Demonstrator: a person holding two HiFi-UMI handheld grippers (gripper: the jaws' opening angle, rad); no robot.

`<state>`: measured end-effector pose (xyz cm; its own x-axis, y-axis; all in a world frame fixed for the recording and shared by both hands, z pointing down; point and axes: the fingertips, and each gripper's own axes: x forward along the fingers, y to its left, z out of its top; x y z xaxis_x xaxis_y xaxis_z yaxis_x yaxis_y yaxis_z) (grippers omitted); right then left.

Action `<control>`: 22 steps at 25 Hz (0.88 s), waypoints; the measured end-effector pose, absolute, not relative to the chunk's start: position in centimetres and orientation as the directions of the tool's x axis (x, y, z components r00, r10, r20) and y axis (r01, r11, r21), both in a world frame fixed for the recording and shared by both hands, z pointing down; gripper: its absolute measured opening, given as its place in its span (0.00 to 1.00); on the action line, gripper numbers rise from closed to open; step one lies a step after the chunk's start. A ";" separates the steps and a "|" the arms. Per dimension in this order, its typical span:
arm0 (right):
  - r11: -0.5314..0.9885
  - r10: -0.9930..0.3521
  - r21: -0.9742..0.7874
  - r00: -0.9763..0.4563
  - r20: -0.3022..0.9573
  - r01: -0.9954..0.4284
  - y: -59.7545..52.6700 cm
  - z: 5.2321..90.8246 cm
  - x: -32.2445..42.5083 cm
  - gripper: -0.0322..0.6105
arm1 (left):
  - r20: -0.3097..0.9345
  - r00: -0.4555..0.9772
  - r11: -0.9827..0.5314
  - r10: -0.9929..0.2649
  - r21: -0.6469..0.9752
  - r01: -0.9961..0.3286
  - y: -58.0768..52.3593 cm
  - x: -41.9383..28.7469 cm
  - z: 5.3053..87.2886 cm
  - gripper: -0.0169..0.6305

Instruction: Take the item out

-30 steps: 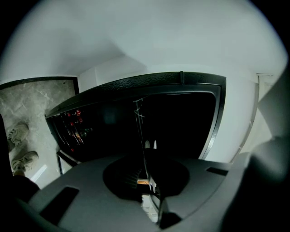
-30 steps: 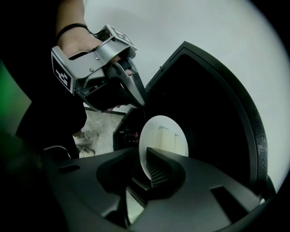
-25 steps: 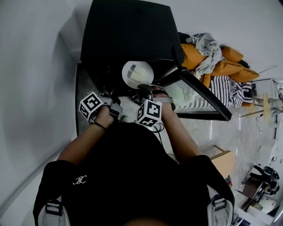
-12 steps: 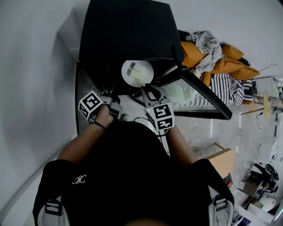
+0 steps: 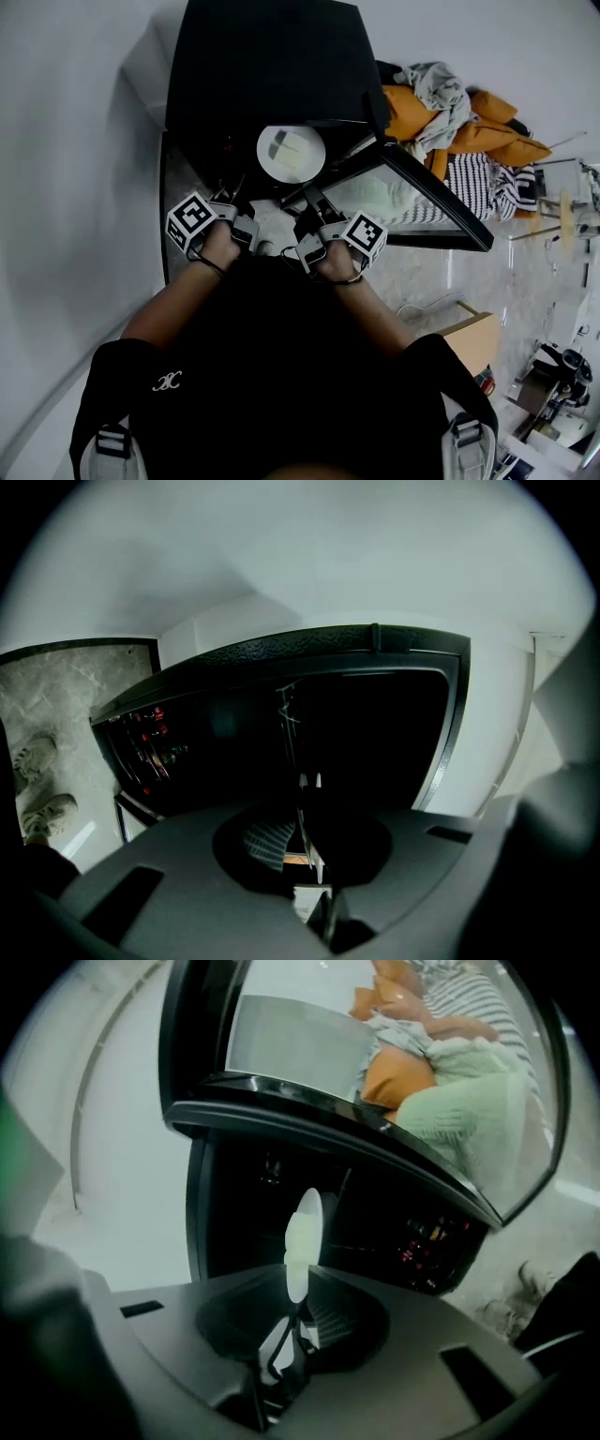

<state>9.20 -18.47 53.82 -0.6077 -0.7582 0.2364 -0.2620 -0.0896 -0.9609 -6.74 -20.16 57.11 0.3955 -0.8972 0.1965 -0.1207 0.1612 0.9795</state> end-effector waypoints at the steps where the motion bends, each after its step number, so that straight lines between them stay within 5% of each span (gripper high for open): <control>1: -0.113 -0.762 -0.966 -0.604 0.235 -0.233 -18.5 54.0 9.2 0.16 | 0.197 0.396 0.162 -0.897 0.979 -0.121 -20.1 -6.7 57.0 0.08; 22: -0.222 -0.759 -0.972 -0.611 0.225 -0.082 -20.6 56.2 7.4 0.08 | 0.192 0.410 0.161 -0.892 0.981 -0.110 -20.2 -6.9 57.0 0.08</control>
